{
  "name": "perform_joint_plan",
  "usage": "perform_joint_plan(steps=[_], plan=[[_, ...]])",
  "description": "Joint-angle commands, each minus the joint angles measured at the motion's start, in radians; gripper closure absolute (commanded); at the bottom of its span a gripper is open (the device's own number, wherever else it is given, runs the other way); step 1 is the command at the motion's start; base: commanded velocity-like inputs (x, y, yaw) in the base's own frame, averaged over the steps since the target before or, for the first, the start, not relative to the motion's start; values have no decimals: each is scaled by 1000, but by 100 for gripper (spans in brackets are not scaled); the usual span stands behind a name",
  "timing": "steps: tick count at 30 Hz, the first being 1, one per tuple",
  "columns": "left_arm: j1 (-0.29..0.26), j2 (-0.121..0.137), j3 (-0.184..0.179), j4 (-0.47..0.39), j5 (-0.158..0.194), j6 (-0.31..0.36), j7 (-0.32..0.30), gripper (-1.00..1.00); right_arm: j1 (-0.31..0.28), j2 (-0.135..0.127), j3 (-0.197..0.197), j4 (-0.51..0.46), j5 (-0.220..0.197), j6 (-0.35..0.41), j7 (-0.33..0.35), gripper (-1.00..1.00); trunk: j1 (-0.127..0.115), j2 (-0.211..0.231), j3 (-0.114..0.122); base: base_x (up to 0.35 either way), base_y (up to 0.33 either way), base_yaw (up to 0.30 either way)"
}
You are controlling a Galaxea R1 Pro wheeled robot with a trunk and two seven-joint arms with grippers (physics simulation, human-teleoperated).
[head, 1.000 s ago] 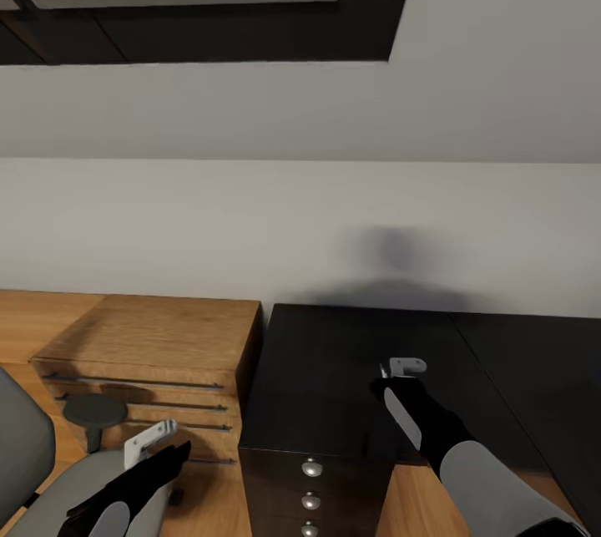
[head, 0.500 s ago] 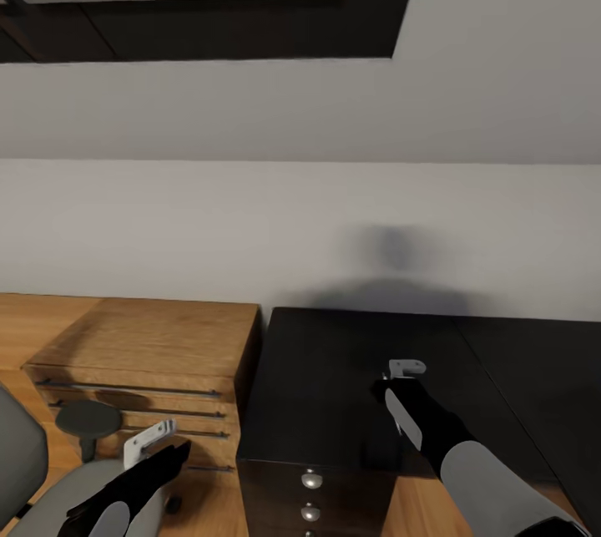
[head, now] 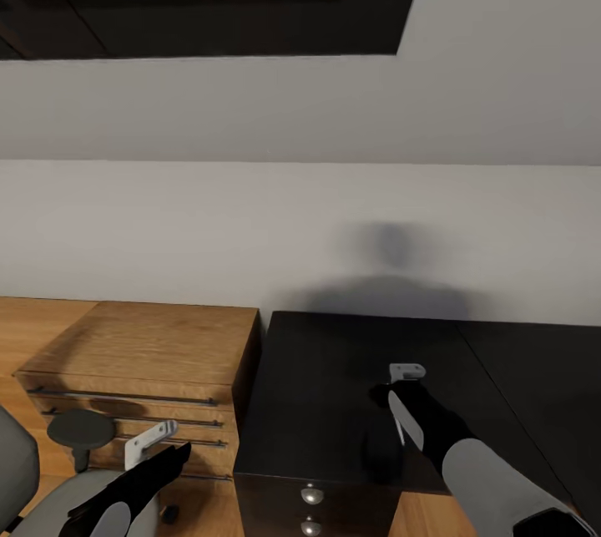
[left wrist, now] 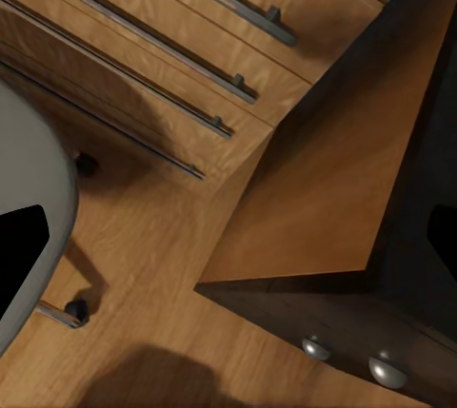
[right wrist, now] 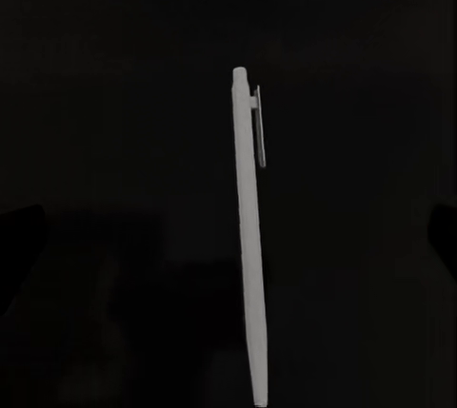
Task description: In the bedroom, organize the workspace by keeping the computer under the desk, ensuring the monitor is on the desk, placing the keyboard on the desk next to the monitor, placing the mouse on the desk next to the keyboard, moving the folder from the swivel chair onto the desk next to the mouse, stacking the notebook on top of the folder with the pen on top of the notebook, and positioning the swivel chair next to the desk.
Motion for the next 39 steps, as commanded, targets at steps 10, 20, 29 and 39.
perform_joint_plan(steps=[10, 20, 29, 39], plan=[[-1, 1, -3, -1, 10, 0, 10, -100, -10, -8, 9, 14, -5, -2, 3, -100, 0, -1, -1, 1, 0, 0], [-1, 1, -3, -1, 10, 0, 9, -100, -10, -16, 8, 18, 7, -6, 14, -100, 0, -1, -1, 85, 0, 0], [-1, 1, -3, -1, 10, 1, 10, -100, -10, -19, 9, 18, 8, -6, 40, -100, 0, -1, -1, 113, 0, 0], [-1, 2, 0, -2, 16, 3, 9, -100, -10, -19, 10, 17, 8, -6, 78, -100, 0, -1, -1, 8, 0, 0]])
